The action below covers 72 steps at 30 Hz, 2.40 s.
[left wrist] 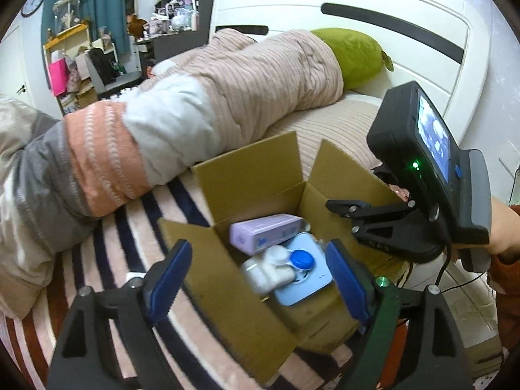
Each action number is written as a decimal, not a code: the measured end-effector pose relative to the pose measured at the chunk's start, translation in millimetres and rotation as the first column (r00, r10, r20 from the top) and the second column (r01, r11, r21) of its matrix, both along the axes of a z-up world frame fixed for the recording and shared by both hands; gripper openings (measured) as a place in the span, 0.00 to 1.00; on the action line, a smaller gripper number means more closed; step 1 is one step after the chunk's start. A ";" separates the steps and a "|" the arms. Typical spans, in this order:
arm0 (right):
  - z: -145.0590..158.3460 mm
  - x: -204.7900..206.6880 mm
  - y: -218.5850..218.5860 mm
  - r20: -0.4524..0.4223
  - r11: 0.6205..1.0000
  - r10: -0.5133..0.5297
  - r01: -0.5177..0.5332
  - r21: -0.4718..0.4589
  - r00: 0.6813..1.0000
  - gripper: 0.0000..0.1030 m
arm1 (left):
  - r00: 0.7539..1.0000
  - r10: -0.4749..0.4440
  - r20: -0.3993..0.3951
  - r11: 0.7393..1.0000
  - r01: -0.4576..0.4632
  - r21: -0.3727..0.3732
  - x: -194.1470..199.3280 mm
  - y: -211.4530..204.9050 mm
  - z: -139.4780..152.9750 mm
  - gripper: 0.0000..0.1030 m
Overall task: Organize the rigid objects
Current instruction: 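Lower the lavender box into the cardboard box and release it, then grasp the white charger plug with the left tool, then carry the white charger into the box and open the left tool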
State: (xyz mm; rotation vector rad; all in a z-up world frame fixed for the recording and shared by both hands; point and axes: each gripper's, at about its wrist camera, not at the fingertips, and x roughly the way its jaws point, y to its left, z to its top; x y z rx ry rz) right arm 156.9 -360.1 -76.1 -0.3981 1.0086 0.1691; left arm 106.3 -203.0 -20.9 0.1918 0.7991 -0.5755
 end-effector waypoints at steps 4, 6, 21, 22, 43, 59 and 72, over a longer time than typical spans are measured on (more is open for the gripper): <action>-0.6 -0.1 -0.2 -0.004 1.000 -0.007 0.007 -0.008 1.000 0.24 | 0.999 0.036 0.020 0.999 -0.036 -0.008 -5.7 23.0 4.5 0.81; -0.6 0.2 0.0 -0.006 1.000 -0.011 0.010 -0.013 1.000 0.24 | 0.998 0.062 0.028 0.998 -0.062 -0.006 -7.2 37.3 3.4 0.81; -0.9 1.8 -0.2 -0.013 1.000 -0.014 0.014 -0.016 1.000 0.24 | 0.931 0.341 -0.128 0.940 -0.339 0.038 49.3 153.2 -94.6 0.82; -1.2 1.7 -0.5 -0.013 1.000 -0.014 0.014 -0.016 1.000 0.24 | 0.928 0.345 -0.142 0.938 -0.343 0.043 53.7 154.6 -102.9 0.82; -2.3 1.1 0.0 -0.015 1.000 -0.009 0.008 -0.015 1.000 0.24 | 0.932 0.320 -0.168 0.947 -0.314 0.063 114.6 112.1 -183.1 0.55; -0.3 0.2 3.1 -0.012 1.000 -0.007 0.007 -0.010 1.000 0.24 | 0.958 0.283 -0.048 0.958 -0.280 0.064 70.6 117.4 -135.2 0.54; 0.6 0.7 3.6 -0.010 1.000 -0.007 0.007 -0.009 1.000 0.24 | 0.964 0.254 0.083 0.967 -0.254 -0.006 19.5 129.6 -73.6 0.54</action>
